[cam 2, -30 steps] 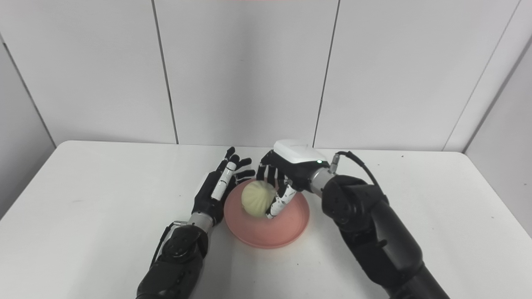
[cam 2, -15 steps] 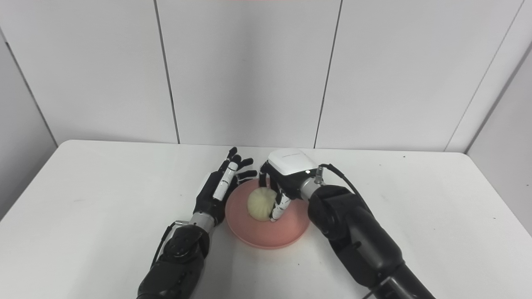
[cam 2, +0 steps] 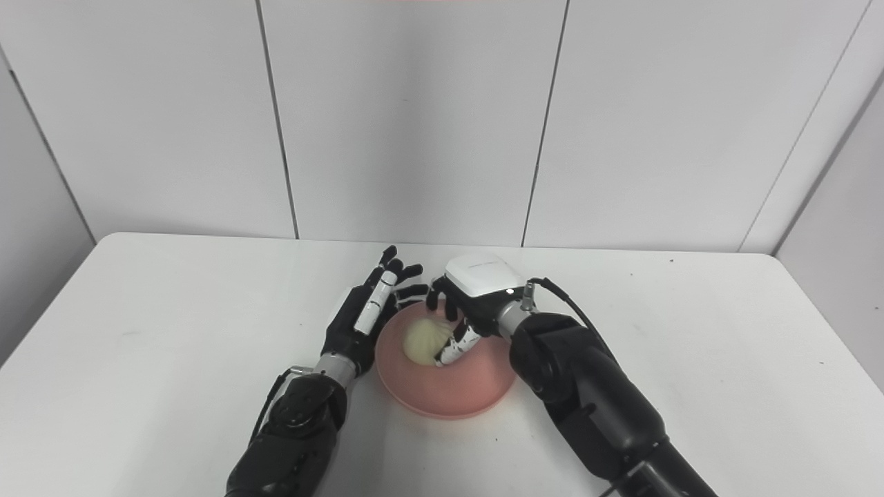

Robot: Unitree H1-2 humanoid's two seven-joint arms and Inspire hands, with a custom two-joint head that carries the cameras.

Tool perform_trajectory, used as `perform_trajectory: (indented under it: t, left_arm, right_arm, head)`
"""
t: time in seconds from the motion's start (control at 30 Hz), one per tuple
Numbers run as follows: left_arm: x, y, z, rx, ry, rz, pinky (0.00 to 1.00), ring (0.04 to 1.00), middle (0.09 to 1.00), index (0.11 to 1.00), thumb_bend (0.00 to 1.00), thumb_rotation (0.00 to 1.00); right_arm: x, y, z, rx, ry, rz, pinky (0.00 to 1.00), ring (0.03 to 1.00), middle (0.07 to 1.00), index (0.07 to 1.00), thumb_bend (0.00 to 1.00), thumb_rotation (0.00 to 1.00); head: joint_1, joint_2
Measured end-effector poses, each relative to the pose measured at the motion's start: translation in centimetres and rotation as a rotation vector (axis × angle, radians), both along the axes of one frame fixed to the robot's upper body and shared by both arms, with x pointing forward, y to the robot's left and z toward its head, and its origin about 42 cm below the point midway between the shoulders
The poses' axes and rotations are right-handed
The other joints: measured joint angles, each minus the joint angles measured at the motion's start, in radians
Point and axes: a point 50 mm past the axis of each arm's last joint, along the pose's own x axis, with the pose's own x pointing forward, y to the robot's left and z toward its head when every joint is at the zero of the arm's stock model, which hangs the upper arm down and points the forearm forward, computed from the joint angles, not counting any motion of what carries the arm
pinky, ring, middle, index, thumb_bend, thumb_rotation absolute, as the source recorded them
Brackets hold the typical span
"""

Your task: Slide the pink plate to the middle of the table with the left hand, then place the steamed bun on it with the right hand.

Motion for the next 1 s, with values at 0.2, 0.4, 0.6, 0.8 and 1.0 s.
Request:
perform_trajectory:
  t: [0.2,0.4,0.6,0.8,1.0]
  left_arm:
    - [0.0,0.1,0.0,-0.005,0.000,0.004,0.69,0.735,0.830,0.980,0.70,0.79]
    - [-0.1,0.3,0.0,-0.007,0.001,0.009,0.70,0.739,0.837,0.980,0.69,0.80]
    - [-0.2,0.4,0.1,0.007,-0.008,0.017,0.75,0.765,0.839,0.978,0.70,0.81]
    - [-0.7,0.9,-0.2,0.005,-0.022,0.061,0.78,0.780,0.842,0.993,0.69,0.80]
    - [-1.4,1.3,-0.3,-0.004,-0.034,0.100,0.90,0.869,0.908,0.998,0.66,0.79]
  right_arm:
    - [-0.5,-0.2,0.8,-0.008,-0.033,0.007,0.55,0.679,0.737,0.742,1.00,0.58]
    - [-1.2,-0.8,1.3,-0.012,-0.072,0.003,0.54,0.678,0.745,0.759,1.00,0.68]
    - [-2.5,-2.7,2.2,0.068,-0.124,-0.028,0.51,0.642,0.711,0.722,0.98,0.68]
    - [-4.2,-6.0,1.5,0.369,-0.167,-0.126,0.48,0.592,0.679,0.717,0.82,0.82]
    - [-3.3,-8.9,-3.4,0.941,-0.075,-0.307,0.59,0.662,0.717,0.722,0.75,0.93]
  head:
    - [-0.002,0.000]
    - [-0.008,0.003]
    - [-0.008,0.005]
    - [-0.012,0.003]
    - [-0.005,0.006]
